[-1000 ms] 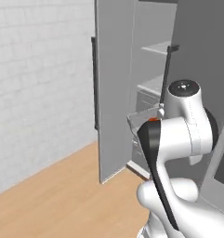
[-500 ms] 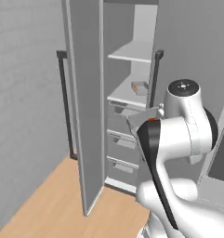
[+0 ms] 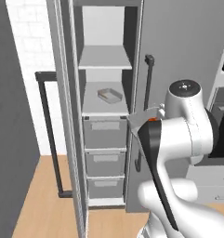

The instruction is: Take the meat container that has the shrimp and place it on the second highest rack of the freezer. Then take the vegetable container that has the squash and carrot and place it on the highest rack of the freezer.

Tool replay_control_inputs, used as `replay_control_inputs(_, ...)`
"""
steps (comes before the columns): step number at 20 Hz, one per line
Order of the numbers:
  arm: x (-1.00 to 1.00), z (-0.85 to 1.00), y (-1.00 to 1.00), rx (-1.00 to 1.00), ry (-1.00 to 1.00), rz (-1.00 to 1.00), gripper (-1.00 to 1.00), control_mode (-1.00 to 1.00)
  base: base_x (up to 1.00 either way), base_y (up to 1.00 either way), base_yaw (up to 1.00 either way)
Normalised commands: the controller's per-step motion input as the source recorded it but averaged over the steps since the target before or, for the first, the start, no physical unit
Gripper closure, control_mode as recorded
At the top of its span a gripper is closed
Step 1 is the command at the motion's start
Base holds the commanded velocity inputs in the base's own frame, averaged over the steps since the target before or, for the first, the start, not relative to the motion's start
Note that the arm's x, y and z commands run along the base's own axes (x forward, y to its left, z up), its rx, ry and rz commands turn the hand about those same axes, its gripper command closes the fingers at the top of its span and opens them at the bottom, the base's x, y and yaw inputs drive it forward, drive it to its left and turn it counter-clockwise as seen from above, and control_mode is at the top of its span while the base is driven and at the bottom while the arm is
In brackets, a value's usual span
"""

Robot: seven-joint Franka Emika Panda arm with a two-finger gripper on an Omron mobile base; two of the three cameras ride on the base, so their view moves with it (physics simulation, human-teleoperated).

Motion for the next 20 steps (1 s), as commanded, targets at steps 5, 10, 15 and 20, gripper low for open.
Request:
replay_control_inputs(5, 0.00, 0.00, 0.00, 0.00, 0.00, 0.00, 1.00, 1.00, 0.73, 0.80, -0.66)
replay_control_inputs(10, 0.00, 0.00, 0.00, 0.00, 0.00, 0.00, 1.00, 1.00, 0.73, 0.82, -0.65)
replay_control_inputs(15, 0.00, 0.00, 0.00, 0.00, 0.00, 0.00, 1.00, 1.00, 0.39, 0.27, -0.31)
replay_control_inputs(20, 0.00, 0.00, 0.00, 0.00, 0.00, 0.00, 1.00, 1.00, 0.04, -0.07, 0.04)
